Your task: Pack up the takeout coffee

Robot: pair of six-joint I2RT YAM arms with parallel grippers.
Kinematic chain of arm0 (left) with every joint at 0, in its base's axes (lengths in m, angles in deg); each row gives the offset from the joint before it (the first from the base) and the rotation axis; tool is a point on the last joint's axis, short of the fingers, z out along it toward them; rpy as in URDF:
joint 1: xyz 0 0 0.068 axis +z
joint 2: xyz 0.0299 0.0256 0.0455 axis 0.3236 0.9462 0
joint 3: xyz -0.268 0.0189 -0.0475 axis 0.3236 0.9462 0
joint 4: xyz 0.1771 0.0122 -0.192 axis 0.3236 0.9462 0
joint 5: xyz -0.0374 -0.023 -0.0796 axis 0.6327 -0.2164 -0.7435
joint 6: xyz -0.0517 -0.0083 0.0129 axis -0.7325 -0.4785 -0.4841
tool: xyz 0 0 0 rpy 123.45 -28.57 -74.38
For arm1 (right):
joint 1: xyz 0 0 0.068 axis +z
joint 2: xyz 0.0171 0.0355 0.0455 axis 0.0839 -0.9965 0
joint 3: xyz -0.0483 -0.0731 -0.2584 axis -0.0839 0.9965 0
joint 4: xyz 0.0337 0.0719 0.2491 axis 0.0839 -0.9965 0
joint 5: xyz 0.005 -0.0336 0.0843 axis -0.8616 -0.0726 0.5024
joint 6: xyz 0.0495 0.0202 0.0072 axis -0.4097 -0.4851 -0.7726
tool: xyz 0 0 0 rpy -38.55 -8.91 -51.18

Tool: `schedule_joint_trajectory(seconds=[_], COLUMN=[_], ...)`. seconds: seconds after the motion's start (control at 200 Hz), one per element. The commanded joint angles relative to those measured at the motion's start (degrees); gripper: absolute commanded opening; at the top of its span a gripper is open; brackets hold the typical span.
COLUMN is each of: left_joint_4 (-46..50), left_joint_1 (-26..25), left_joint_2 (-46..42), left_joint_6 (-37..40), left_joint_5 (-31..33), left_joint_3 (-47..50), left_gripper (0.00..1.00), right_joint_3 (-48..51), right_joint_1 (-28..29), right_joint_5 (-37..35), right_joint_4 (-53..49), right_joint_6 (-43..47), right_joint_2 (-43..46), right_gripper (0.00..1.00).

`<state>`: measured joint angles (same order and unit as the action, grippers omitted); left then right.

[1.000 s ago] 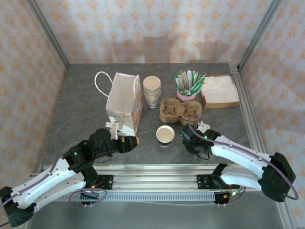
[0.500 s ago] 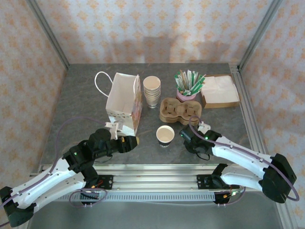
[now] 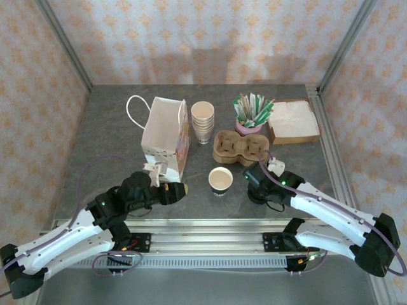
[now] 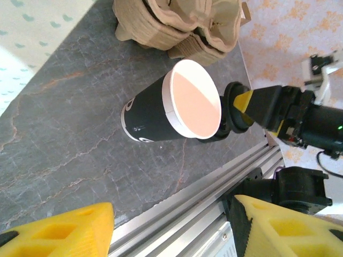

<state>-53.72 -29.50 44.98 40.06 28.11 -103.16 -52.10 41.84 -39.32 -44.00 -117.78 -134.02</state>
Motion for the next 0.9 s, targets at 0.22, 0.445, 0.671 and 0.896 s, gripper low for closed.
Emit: schedule_joint_trajectory(seconds=[0.22,0.445,0.671,0.896], left_joint_4=[-4.5,-5.9,-6.2,-4.6], left_joint_1=[-4.1,-6.2,-7.8,-8.2], left_joint_2=[2.7,3.4,3.2,2.1], left_joint_6=[-2.0,-3.8,-6.1,-6.6], left_joint_5=[5.9,8.6,11.8,13.6], left_joint_3=[0.3,0.9,2.0,2.2], left_gripper=[0.6,0.6,0.59,0.59], right_joint_3=[-12.7,-23.7,-28.6,-28.5], right_joint_1=[-0.1,6.3,10.5,10.5], right_joint_5=[4.8,6.4,8.6,10.6], right_joint_4=[-6.0,-8.3,-5.3,-2.2], right_joint_6=[9.4,13.1,14.9,15.6], right_joint_2=[-1.9,-9.2,-18.6,-23.0], right_gripper=[0.63,0.62,0.62,0.62])
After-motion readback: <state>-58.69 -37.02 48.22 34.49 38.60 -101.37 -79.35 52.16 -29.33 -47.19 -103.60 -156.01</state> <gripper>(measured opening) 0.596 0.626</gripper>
